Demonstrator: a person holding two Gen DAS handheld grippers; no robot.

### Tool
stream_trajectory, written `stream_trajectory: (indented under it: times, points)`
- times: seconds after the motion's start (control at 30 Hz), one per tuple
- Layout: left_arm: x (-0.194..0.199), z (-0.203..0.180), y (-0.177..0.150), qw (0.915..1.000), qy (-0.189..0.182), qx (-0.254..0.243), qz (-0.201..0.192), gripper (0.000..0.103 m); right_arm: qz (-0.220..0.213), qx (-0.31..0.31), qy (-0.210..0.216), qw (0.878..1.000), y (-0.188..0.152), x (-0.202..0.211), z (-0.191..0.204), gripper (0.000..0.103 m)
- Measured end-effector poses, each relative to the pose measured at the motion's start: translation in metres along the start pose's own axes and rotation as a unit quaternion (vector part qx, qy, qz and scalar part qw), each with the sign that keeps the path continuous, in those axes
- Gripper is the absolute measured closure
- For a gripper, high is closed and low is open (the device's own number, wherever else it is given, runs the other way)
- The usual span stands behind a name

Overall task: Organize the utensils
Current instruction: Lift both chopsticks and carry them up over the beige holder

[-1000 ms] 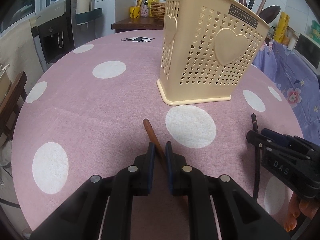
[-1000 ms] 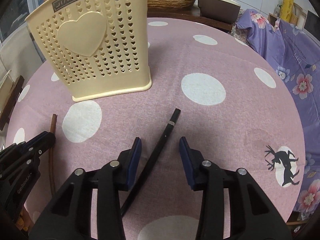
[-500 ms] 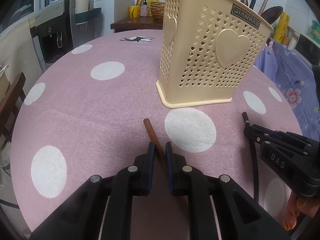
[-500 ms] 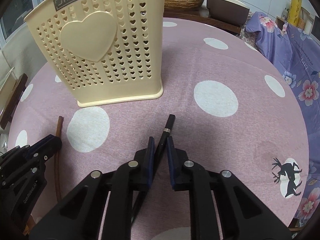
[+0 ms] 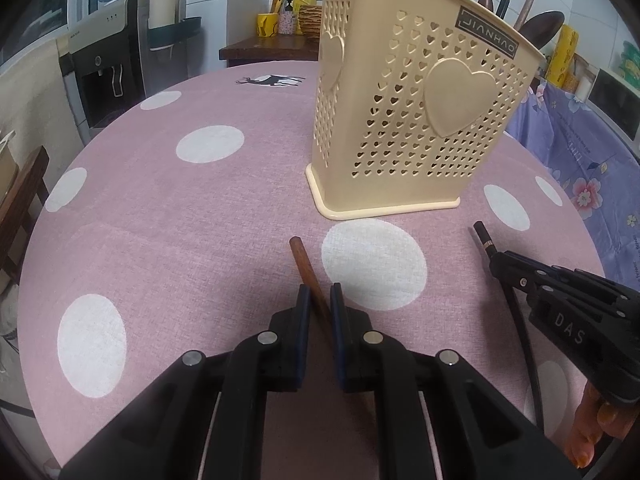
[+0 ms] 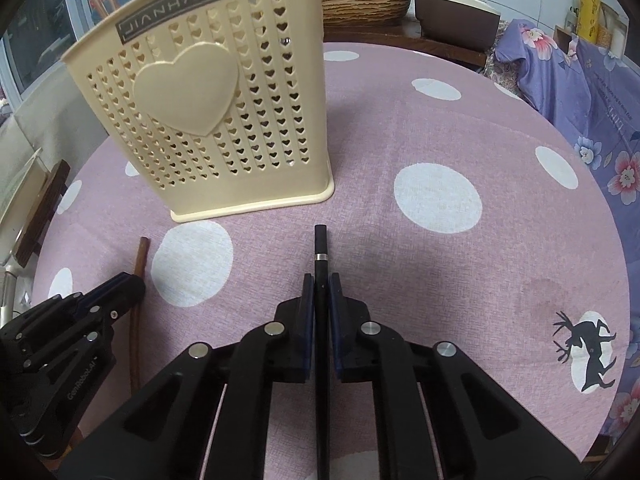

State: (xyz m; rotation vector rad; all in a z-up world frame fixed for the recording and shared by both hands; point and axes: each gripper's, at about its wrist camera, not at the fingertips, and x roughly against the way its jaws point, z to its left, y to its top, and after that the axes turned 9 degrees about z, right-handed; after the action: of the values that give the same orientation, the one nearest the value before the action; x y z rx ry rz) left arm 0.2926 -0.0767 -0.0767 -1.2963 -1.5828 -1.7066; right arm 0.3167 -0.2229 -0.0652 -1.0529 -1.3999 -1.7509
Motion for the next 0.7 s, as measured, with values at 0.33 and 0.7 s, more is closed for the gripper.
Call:
stream_trajectory:
  times: [0.33, 0.7]
  points:
    - [0.019, -0.003, 0.002, 0.9994, -0.014, 0.003, -0.03, 0.095, -0.043, 0.003, 0.039, 0.998, -0.004, 0.03, -0.007, 0.095]
    - [0.066, -0.011, 0.006, 0.995, -0.034, -0.011, -0.094, 0.102, -0.125, 0.013, 0.074, 0.989, -0.003, 0.095, -0.015, 0.095]
